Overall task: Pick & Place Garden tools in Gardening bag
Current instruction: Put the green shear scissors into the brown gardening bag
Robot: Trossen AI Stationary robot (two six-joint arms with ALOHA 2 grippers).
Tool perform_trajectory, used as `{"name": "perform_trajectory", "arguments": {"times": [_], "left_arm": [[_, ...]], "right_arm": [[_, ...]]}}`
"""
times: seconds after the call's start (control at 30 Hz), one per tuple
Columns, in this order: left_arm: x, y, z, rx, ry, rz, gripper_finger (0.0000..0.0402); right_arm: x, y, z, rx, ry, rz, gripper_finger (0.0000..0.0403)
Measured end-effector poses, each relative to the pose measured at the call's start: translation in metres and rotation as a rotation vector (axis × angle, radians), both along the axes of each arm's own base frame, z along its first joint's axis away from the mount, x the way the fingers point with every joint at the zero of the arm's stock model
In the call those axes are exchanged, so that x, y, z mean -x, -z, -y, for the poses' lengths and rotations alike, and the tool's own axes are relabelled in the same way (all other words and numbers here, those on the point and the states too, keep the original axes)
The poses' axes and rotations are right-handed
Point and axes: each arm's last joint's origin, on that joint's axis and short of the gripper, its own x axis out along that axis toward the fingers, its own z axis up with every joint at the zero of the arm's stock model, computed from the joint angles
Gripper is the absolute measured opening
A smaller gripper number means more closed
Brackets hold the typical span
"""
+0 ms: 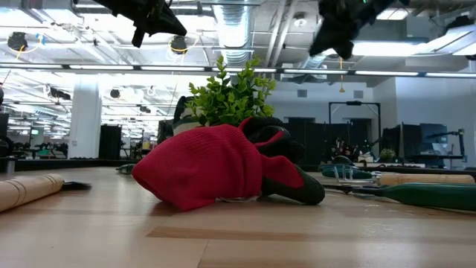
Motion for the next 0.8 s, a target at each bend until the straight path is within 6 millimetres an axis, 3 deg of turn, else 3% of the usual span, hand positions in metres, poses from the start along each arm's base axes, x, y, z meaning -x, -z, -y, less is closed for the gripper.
{"name": "perform_trajectory", "arguments": {"times": [0.23, 0.63, 0.8], "left_arm": [[0.0, 0.0, 0.0, 0.0, 0.0, 0.0, 0.0002], [0.0, 0.0, 0.0, 0.0, 0.0, 0.0, 0.0002], [0.0, 0.0, 0.0, 0.0, 0.0, 0.0, 0.0002]], "right_arm": [[0.0, 0.032, 0.003, -0.09, 0.006, -0.197, 0.0056], [-0.027, 0.088, 0.018, -0.137, -0.015, -0.519, 0.0057], [-0.037, 0.106, 0.022, -0.137, -0.044, -0.58, 0.0078]]}}
